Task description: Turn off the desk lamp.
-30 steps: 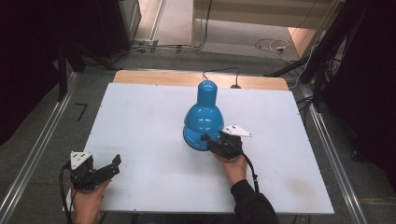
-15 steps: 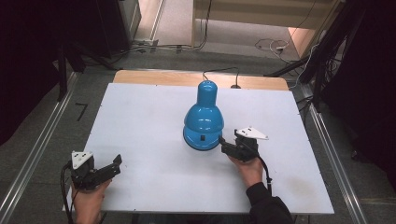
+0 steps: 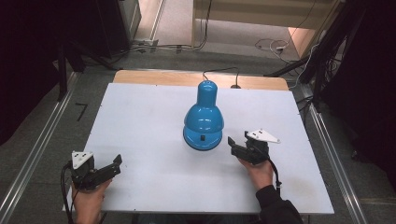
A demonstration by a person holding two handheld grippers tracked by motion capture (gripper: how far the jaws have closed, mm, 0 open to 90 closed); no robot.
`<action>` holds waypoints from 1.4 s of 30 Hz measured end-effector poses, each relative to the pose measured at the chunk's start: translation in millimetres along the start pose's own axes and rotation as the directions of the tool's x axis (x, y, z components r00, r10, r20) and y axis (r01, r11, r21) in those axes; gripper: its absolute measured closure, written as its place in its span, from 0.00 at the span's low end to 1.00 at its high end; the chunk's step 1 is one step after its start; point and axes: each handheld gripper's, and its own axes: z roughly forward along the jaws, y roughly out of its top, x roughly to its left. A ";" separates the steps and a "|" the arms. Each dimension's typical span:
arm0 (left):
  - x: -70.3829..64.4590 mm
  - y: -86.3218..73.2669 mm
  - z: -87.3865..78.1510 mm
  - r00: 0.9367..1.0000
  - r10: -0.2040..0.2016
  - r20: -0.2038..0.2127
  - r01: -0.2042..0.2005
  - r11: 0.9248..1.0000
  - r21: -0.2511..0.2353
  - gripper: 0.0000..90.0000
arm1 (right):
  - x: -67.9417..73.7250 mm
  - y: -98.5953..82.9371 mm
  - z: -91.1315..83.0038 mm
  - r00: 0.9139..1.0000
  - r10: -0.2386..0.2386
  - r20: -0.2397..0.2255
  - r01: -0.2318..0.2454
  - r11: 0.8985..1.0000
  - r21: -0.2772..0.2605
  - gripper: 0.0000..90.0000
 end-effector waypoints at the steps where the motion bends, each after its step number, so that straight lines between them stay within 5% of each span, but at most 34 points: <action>1: 0.0 0.0 0.0 1.000 -0.001 0.000 0.001 1.000 0.000 0.05 | -1.6 -0.2 -1.0 1.000 -0.005 0.004 0.005 1.000 -0.003 0.29; 30: -0.5 -0.8 0.7 1.000 0.001 -0.003 -0.001 1.000 0.006 0.05 | -50.5 -22.5 -27.5 0.995 0.054 0.088 -0.057 0.998 0.030 0.23; 42: -1.1 -0.8 0.7 1.000 0.002 -0.004 -0.002 1.000 0.004 0.05 | -85.7 -34.3 -53.4 0.983 0.095 0.159 -0.100 0.995 0.022 0.22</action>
